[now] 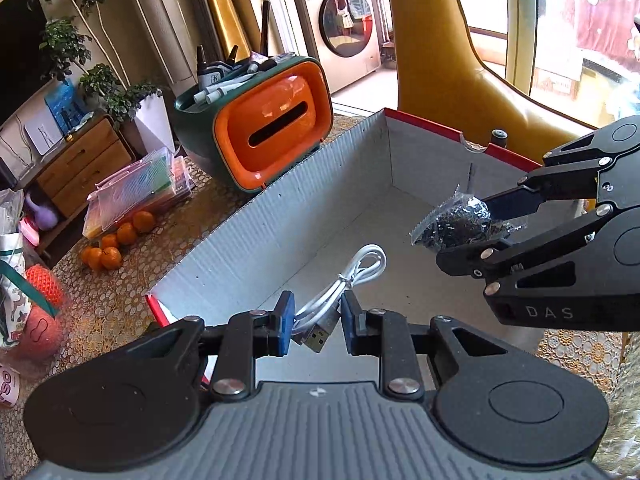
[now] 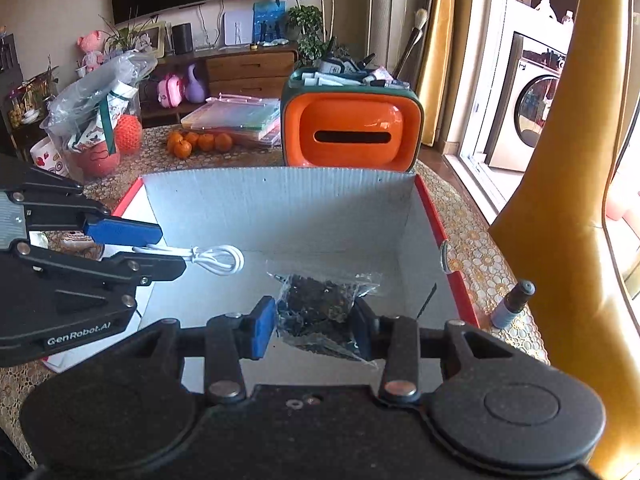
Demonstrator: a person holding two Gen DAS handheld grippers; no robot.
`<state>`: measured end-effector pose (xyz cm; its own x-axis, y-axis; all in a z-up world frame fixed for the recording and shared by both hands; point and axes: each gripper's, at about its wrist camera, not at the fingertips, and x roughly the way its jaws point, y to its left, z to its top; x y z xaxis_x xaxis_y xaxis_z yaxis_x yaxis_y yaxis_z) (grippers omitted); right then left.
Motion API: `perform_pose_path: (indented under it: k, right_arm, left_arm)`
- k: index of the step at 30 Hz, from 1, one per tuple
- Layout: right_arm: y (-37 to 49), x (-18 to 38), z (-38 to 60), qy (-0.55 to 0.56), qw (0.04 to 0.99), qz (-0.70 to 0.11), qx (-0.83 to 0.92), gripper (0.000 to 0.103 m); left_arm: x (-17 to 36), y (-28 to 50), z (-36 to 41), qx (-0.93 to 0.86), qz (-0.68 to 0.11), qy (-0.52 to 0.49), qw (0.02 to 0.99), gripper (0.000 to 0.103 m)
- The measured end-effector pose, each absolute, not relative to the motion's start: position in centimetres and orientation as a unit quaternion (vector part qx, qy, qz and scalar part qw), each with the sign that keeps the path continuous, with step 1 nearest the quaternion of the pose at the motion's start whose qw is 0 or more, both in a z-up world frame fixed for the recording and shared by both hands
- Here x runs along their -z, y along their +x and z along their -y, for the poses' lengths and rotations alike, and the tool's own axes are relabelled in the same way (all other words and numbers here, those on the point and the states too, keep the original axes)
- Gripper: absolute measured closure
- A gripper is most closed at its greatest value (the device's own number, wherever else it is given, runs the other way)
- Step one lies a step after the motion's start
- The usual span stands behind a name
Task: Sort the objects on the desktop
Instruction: 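Carry the cable with left tool over the red shoebox while right tool carries the bag, then open left tool to drop the cable into the box while right tool drops the bag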
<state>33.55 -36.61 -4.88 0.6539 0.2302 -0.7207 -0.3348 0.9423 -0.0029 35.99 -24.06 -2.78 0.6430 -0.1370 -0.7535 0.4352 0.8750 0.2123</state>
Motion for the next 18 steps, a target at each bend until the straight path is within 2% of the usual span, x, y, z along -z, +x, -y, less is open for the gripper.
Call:
perform_pose_path:
  k: [11,18]
  right_arm:
    - [37.3,8.2,35.6,-0.103,0.865,-0.462,-0.168,0.063]
    - [38.3,8.8,34.8,-0.123,0.848,-0.484,-0.177,0.063]
  left_arm:
    - [6.3,41.2,24.7,0.164,-0.469,0.196,0.845,0.08]
    - [8.0,42.3,25.3,0.174,-0.504,0.206,0.821,0.08]
